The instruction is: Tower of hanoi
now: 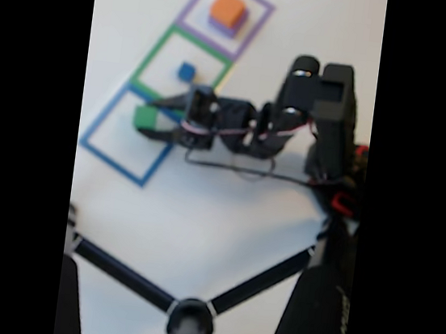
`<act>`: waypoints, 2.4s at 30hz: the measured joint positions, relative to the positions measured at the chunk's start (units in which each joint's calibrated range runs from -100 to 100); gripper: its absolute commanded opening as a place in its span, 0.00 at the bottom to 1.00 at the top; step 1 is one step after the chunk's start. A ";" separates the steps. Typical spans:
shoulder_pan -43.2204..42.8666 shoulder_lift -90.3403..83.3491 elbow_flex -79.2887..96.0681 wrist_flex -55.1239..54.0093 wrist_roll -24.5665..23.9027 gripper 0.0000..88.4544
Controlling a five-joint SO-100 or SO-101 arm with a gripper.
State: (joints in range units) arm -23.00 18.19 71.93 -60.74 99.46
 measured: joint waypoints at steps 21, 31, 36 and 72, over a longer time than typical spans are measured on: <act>-2.57 6.50 -3.19 -2.18 0.00 0.27; -2.69 0.00 1.15 -1.21 0.00 0.28; -0.35 -19.00 7.53 10.48 0.54 0.19; 38.62 -77.16 -56.57 151.15 0.54 0.06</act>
State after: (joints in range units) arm 15.62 -58.97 15.36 90.41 100.00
